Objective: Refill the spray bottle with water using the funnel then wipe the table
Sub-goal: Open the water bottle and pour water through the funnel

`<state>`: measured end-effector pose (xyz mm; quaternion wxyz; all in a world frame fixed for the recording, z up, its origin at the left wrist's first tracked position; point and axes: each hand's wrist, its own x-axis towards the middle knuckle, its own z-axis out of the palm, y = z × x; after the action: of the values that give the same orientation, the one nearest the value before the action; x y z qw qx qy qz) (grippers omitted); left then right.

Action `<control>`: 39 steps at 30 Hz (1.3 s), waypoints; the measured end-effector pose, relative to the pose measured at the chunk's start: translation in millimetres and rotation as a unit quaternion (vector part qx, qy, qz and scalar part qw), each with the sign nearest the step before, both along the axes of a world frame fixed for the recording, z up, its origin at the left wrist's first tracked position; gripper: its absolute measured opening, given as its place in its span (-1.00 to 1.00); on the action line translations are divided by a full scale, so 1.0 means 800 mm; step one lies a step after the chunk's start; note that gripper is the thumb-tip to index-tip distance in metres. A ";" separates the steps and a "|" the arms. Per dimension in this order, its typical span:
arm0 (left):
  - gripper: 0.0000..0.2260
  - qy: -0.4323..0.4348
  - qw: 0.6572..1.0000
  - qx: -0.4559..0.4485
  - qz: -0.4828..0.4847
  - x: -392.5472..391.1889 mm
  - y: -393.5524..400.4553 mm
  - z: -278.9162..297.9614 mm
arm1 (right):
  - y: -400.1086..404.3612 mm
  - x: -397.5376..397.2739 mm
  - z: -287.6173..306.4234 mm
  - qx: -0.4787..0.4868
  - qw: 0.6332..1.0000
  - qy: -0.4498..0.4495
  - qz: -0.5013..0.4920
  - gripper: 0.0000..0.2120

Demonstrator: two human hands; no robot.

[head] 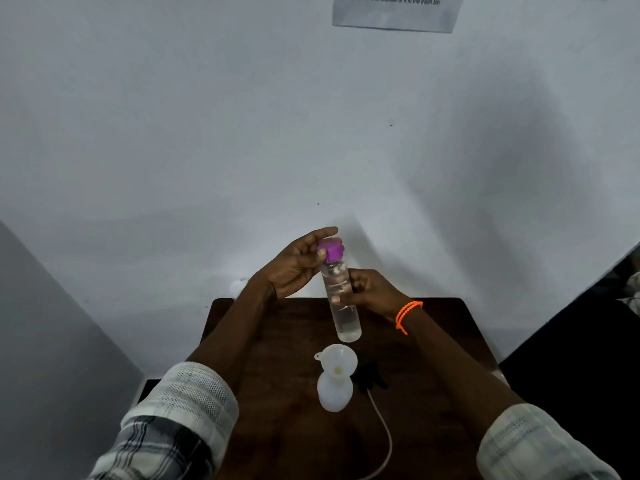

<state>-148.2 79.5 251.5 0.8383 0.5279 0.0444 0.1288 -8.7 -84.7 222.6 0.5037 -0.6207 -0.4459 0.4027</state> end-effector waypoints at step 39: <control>-0.29 0.095 0.955 0.214 0.184 0.025 -0.009 -0.011 | -0.005 0.009 -0.009 -0.047 0.986 -0.138 -0.081 -0.66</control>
<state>-128.3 72.0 242.7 0.6593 0.6874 0.1921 0.2365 -1.6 -88.6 215.1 0.4389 -0.7272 -0.4399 0.2915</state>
